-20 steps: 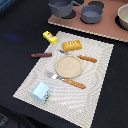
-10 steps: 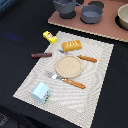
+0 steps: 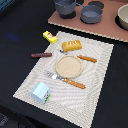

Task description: Interact with the objects in diverse but meaningful ways.

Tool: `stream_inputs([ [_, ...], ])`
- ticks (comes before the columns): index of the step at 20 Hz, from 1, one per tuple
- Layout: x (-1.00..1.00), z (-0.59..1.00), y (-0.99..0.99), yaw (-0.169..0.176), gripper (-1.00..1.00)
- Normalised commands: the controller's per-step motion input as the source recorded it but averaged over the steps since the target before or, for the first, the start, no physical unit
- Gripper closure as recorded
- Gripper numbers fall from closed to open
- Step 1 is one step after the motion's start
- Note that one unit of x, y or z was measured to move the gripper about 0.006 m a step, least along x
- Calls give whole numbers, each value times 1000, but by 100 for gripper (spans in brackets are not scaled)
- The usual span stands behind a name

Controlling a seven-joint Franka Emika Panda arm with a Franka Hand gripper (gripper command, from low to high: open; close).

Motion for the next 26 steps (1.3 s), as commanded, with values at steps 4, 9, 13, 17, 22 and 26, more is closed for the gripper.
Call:
stream_inputs([
  [4,389,0,261,44,100],
  [9,436,0,286,42,100],
  [13,445,0,343,44,100],
  [17,454,0,331,44,100],
  [22,380,0,179,28,100],
  [26,276,0,16,3,100],
])
